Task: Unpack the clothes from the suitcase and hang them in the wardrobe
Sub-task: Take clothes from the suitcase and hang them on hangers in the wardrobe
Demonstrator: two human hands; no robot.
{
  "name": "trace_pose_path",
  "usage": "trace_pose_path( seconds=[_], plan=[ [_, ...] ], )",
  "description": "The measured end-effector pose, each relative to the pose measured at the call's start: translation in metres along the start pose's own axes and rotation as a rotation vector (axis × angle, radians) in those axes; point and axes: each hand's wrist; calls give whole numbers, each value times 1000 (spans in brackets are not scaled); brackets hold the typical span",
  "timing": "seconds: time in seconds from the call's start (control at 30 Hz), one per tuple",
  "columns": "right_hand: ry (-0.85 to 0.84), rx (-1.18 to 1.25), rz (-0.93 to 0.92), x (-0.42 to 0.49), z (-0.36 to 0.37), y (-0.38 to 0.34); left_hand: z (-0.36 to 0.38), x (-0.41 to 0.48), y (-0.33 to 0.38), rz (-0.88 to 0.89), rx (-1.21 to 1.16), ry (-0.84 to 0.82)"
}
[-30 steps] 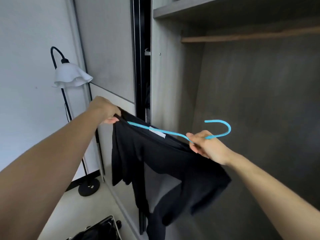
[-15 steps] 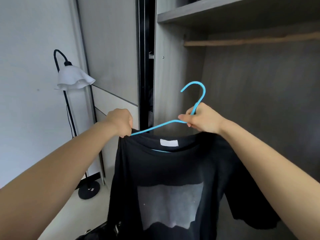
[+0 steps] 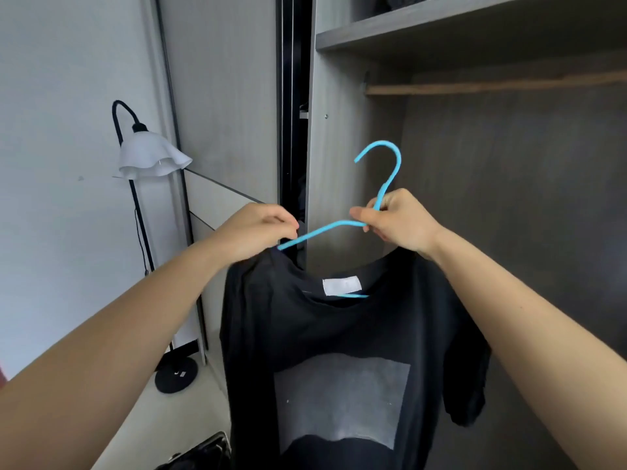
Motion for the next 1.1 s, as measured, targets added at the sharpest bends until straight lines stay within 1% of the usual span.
trace_pose_path(
  seconds=[0.07,0.1,0.13,0.23,0.37,0.47,0.53,0.57,0.63,0.7,0.73,0.8,0.83,0.87,0.93,0.97,1.0,1.03,1.1],
  plan=[
    [28,84,24,0,5,-1,10,-2,-5,64,182,-11],
    [30,87,22,-2,6,-3,16,-2,-6,95,253,-6],
    [12,91,9,-4,9,-4,21,-1,-11,117,297,35],
    [-116,97,-62,-12,5,-7,28,2,-16,153,314,219],
    [-214,119,20,-26,-23,16,14,3,-21,126,388,322],
    [-180,58,143,-37,-36,48,-2,10,-31,128,370,339],
    [-139,19,175,-40,-38,59,-10,14,-36,143,378,319],
    [-122,-19,177,-40,-38,61,-13,15,-38,157,422,319],
    [-84,-116,167,-40,-40,61,-18,17,-42,176,554,386],
    [-30,-211,165,-41,-42,63,-23,20,-43,120,612,478],
    [-6,-266,168,-42,-44,66,-24,23,-44,92,612,487],
    [15,-361,184,-42,-47,68,-21,29,-46,67,586,449],
    [6,-356,194,-40,-47,66,-18,33,-46,70,565,436],
    [-11,-280,206,-39,-46,63,-14,38,-47,73,550,430],
    [-27,-49,199,-35,-43,46,-9,47,-47,67,517,428],
    [-33,10,165,-33,-42,36,-7,53,-47,65,487,418],
    [-39,3,105,-30,-40,28,-5,57,-47,66,451,396],
    [-73,-67,60,-26,-39,19,-2,61,-46,67,410,374],
    [-238,-178,47,-21,-41,-3,5,67,-43,61,349,324]
  ],
)
Point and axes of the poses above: each hand's wrist, its own x-axis towards the middle knuckle, its own z-axis out of the palm, y = z × x, and after that the axes turned 4 degrees about -z, right-handed
